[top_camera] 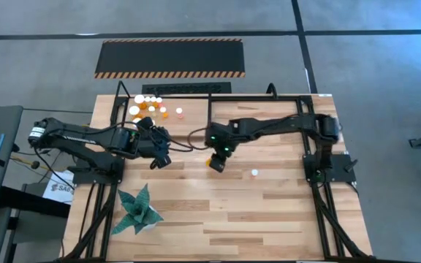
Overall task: Pick and place medicine bottles onto shelf by color
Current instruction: Put the small orange pill bottle aligned with the other orange pill bottle on the shelf
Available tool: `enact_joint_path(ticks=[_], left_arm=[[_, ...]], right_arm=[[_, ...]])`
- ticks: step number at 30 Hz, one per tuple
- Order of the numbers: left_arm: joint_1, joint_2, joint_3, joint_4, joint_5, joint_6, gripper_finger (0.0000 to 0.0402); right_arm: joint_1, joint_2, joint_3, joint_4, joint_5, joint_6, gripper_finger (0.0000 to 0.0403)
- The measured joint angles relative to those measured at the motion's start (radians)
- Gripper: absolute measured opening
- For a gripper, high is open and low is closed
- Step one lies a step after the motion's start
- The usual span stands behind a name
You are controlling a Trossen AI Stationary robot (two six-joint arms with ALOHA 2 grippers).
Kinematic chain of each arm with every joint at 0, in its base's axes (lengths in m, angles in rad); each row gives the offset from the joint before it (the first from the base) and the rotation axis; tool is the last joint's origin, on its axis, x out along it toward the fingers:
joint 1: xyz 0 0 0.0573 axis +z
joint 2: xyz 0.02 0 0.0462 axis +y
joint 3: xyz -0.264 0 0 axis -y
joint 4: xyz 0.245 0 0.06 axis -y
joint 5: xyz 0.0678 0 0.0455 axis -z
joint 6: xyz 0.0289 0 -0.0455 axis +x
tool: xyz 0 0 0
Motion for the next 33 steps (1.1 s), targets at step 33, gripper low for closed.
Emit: enact_joint_path(ticks=[33], left_arm=[[-0.085,-0.042,-0.127,0.015,-0.052,-0.267,0.0204]], right_arm=[[-0.036,0.536,0.676,-0.611,0.157,-0.152,0.0128]])
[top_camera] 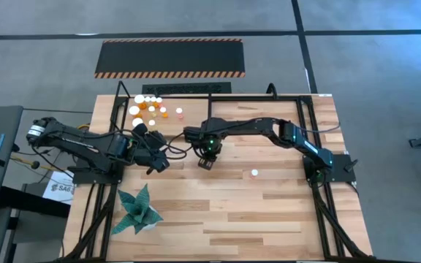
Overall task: Pick and place medicine bottles onto shelf by color
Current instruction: Put the small orange pill bottle aligned with the other orange pill bottle on the shelf
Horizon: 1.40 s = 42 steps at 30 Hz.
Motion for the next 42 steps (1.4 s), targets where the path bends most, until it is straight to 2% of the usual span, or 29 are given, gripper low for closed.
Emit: enact_joint_path(ticks=[9,16,22,42], left_arm=[[0.000,0.000,0.000,0.000,-0.002,0.000,0.0204],[0.000,0.000,0.000,0.003,-0.016,0.011,0.0204],[0.000,0.000,0.000,0.003,-0.032,0.011,0.0204],[0.000,0.000,0.000,0.002,-0.032,0.015,0.0204]], right_arm=[[0.003,0.000,0.000,-0.042,0.004,-0.015,0.0128],[0.004,-0.012,-0.001,-0.231,0.024,-0.024,0.0129],[0.004,-0.012,-0.001,-0.362,0.111,-0.001,0.0128],[0.012,0.000,-0.040,-0.363,0.119,-0.062,0.0133]])
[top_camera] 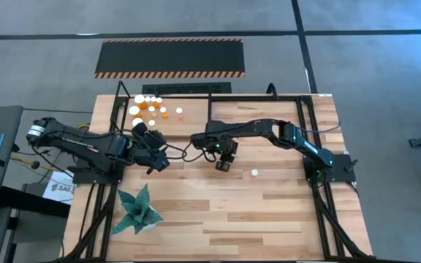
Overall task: Pick and place medicine bottles onto shelf by color
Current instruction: Put the small orange pill bottle aligned with the other orange pill bottle on the shelf
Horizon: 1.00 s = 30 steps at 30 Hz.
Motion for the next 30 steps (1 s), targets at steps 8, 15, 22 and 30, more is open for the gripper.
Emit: enact_joint_path(ticks=[8,15,22,30], left_arm=[[0.000,0.000,0.000,0.000,0.000,0.000,0.0204],[0.000,0.000,0.000,0.000,0.000,0.000,0.0204],[0.000,0.000,0.000,0.000,0.001,0.000,0.0204],[0.000,0.000,0.000,-0.001,0.007,0.000,0.0204]], right_arm=[[0.000,0.000,0.000,0.006,0.000,-0.026,0.0145],[-0.001,0.000,0.000,0.018,0.000,-0.048,0.0193],[-0.001,0.000,0.014,-0.002,0.000,-0.055,0.0247],[-0.001,-0.003,0.116,0.000,-0.022,-0.104,0.0247]])
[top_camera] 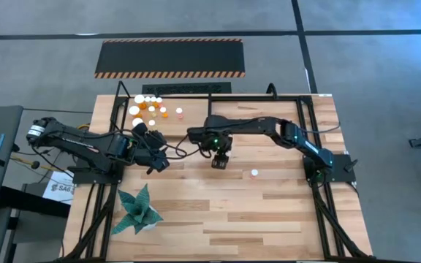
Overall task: Pick and place medicine bottles onto shelf by color
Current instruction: Put the small orange pill bottle aligned with the other orange pill bottle on the shelf
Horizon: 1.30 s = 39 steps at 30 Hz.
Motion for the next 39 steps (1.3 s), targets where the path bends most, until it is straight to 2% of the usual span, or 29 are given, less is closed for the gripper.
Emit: enact_joint_path(ticks=[4,9,12,16,23,31,36,39], left_arm=[[0.000,0.000,0.000,0.000,0.022,-0.001,0.0204],[0.001,0.000,0.000,0.004,0.024,-0.004,0.0204],[0.001,0.000,0.000,0.036,0.016,0.008,0.0204],[0.002,0.002,0.000,0.168,0.018,0.127,0.0204],[0.011,0.067,0.002,0.482,0.127,0.406,0.0204],[0.100,0.225,0.001,0.750,0.282,0.577,0.0204],[0.157,0.348,0.005,0.916,0.470,0.696,0.0204],[0.177,0.419,0.020,1.004,0.509,0.761,0.0204]], right_arm=[[0.001,-0.064,0.008,-0.001,-0.054,-0.040,0.0246],[0.001,-0.210,-0.024,0.000,-0.056,-0.037,0.0246],[0.000,-0.335,-0.078,-0.001,-0.019,0.004,0.0246],[0.000,-0.525,-0.183,0.000,0.081,0.090,0.0246],[0.077,-0.865,-0.472,0.089,0.319,0.301,0.0246],[0.215,-1.181,-0.867,0.270,0.397,0.536,0.0246],[0.310,-1.313,-1.084,0.371,0.474,0.661,0.0246],[0.364,-1.367,-1.198,0.462,0.532,0.671,0.0246]])
